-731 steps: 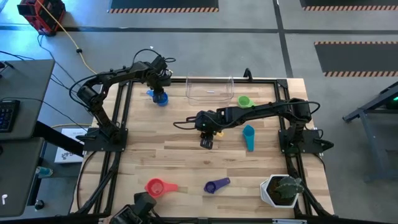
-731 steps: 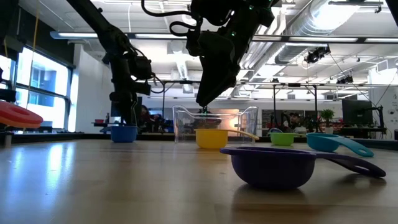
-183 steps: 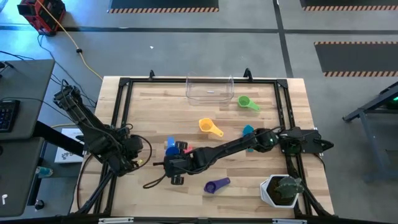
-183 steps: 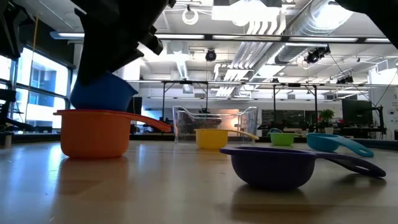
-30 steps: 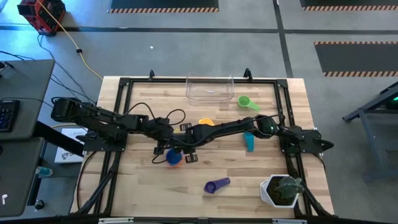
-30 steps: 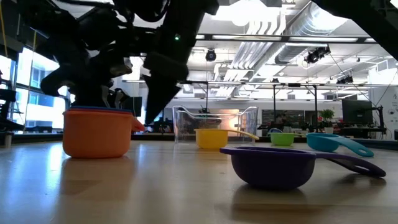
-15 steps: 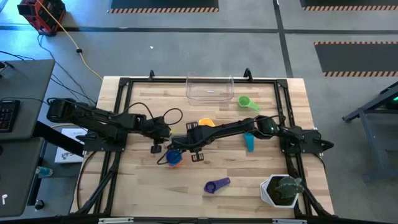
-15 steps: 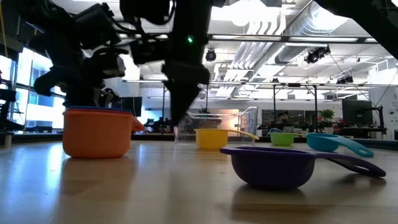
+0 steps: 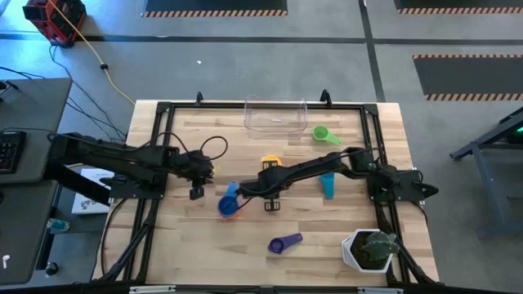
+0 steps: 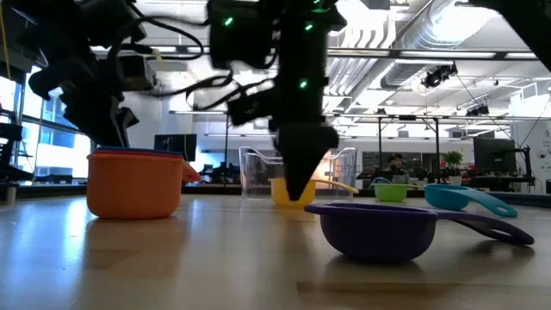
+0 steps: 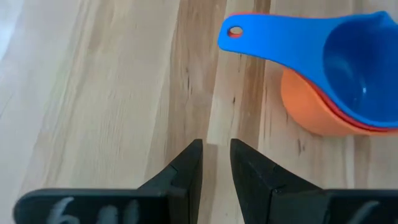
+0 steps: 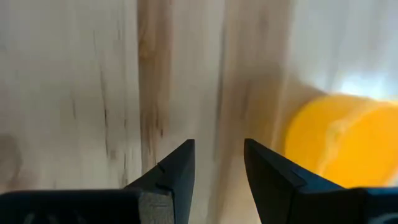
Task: Nest measuring cups in basket
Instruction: Stack the yellow measuring cup into the light blue measuring cup
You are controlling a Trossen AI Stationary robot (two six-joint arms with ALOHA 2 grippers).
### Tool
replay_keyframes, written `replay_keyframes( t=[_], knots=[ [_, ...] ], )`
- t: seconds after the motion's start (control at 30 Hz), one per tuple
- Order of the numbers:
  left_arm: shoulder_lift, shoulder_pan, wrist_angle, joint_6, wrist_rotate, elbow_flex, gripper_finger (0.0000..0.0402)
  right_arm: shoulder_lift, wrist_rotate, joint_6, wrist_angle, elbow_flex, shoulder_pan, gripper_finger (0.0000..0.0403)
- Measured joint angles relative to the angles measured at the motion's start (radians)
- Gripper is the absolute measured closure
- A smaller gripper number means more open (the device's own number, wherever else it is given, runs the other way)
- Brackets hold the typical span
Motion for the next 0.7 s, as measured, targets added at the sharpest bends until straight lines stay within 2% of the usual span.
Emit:
replay_keyframes(
  t=[0.27, 0.4, 0.53, 0.7],
  knots=[
    [-0.062, 0.000, -0.053, -0.080, 0.016, 0.000, 0.0328, -0.283, 0.090, 0.108, 0.244, -0.340, -0.006, 0.0273],
    [-0.071, 0.000, -0.103, -0.126, 0.019, 0.000, 0.0328, -0.416, 0.088, 0.141, 0.365, -0.485, -0.014, 0.0273],
    [-0.071, 0.000, -0.115, -0.160, 0.019, 0.000, 0.0328, -0.507, 0.087, 0.147, 0.490, -0.571, -0.024, 0.0273],
    [-0.071, 0.000, -0.108, -0.222, 0.019, 0.000, 0.0328, -0.531, 0.068, 0.110, 0.593, -0.607, -0.065, 0.0273]
  ],
)
